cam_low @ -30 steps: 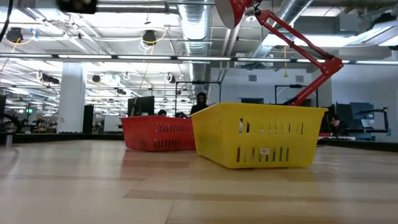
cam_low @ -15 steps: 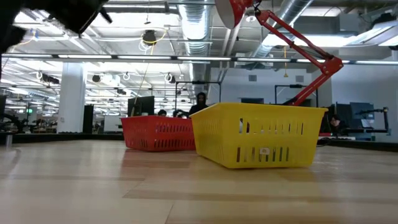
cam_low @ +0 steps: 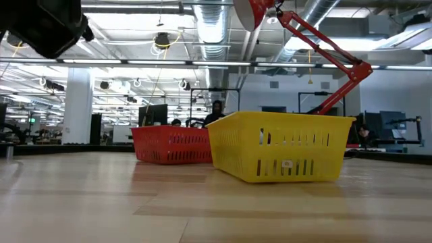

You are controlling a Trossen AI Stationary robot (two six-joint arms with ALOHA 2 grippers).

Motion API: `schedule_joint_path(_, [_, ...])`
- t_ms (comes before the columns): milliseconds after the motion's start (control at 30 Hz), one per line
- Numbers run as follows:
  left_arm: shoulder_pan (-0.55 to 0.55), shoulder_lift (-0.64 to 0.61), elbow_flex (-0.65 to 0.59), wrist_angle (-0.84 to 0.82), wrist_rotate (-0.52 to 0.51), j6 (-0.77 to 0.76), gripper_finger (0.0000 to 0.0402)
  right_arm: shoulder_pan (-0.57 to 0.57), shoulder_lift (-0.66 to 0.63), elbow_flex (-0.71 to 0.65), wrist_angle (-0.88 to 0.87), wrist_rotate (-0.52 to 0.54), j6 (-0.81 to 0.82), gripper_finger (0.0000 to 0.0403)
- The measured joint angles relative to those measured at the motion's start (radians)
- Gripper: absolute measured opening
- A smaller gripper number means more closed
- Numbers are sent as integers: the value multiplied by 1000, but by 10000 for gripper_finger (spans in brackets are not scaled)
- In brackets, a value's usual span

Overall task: Pick & Place Office items
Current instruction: Put the pink charger adapter into the yellow basket

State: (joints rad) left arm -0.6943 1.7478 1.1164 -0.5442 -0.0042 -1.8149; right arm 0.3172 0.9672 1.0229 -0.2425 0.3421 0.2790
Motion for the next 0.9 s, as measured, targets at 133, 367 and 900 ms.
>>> schedule_joint_path(133, [1, 32, 0, 1, -6, 1, 209, 0, 0, 0, 0, -2, 2, 240])
schedule_joint_path(367, [2, 73, 0, 0, -11, 3, 209, 0, 0, 0, 3, -2, 10, 240])
schedule_joint_path(900, [5, 120, 1, -8, 31, 29, 207, 0, 0, 0, 5, -2, 10, 240])
